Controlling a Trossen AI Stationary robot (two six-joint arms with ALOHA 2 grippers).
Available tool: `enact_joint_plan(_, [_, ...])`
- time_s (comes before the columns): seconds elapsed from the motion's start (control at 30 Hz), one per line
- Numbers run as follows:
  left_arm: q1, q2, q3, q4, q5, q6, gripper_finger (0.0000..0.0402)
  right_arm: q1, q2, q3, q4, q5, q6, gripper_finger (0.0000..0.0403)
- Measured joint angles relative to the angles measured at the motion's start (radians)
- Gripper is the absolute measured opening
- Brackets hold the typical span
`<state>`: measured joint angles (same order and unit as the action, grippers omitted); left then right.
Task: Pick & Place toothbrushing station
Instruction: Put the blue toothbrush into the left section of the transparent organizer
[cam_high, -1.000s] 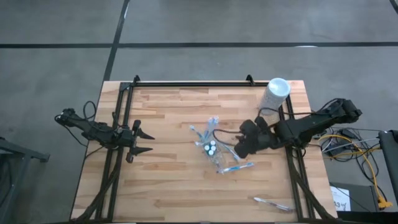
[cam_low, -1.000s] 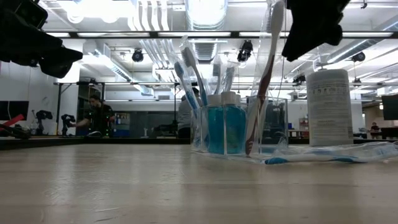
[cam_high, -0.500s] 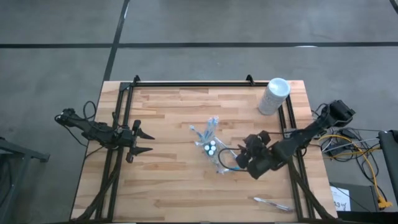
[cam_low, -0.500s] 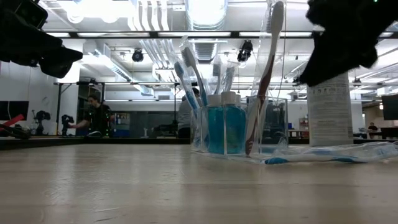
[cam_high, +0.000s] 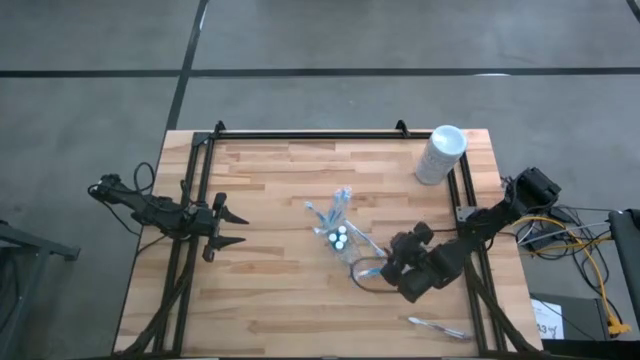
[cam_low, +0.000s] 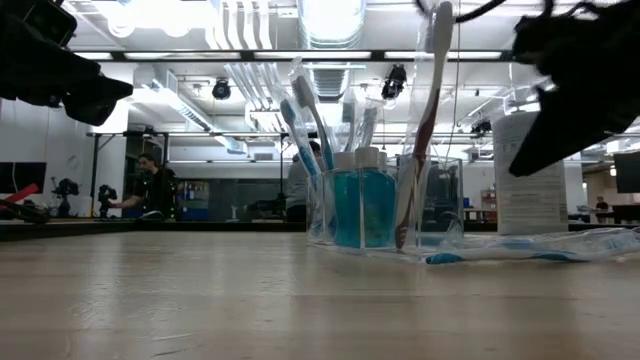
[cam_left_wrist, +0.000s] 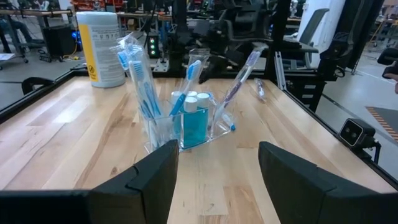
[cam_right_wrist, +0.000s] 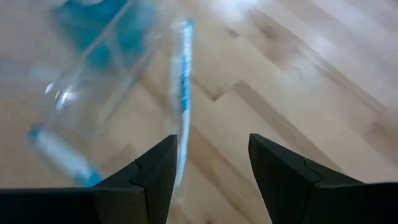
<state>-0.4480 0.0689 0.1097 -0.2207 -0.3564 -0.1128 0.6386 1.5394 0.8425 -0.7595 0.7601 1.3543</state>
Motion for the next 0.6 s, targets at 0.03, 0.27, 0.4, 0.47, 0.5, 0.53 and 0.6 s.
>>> enact_joint_plan(0.03, [0.0,0.0,0.0,0.0,0.0,0.0,0.0227,0.013,0.0,0.0,0.002,-0.001,-0.04,0.0196])
enact_joint_plan(0.27, [0.0,0.0,0.0,0.0,0.0,0.0,0.0227,0.085,-0.021,-0.013,0.011,0.004,-0.076,0.0194])
enact_joint_plan(0.4, [0.0,0.0,0.0,0.0,0.0,0.0,0.0227,0.129,-0.021,-0.052,0.065,0.08,-0.022,0.0187])
enact_joint_plan(0.47, [0.0,0.0,0.0,0.0,0.0,0.0,0.0227,0.148,-0.021,-0.082,0.136,0.109,-0.023,0.0182])
enact_joint_plan(0.5, [0.0,0.0,0.0,0.0,0.0,0.0,0.0227,0.157,-0.021,-0.097,0.177,0.123,-0.029,0.018])
enact_joint_plan(0.53, [0.0,0.0,0.0,0.0,0.0,0.0,0.0227,0.164,-0.021,-0.115,0.22,0.133,-0.045,0.0178])
enact_joint_plan(0.6, [0.0,0.0,0.0,0.0,0.0,0.0,0.0227,0.17,-0.021,-0.157,0.306,0.137,-0.084,0.0176])
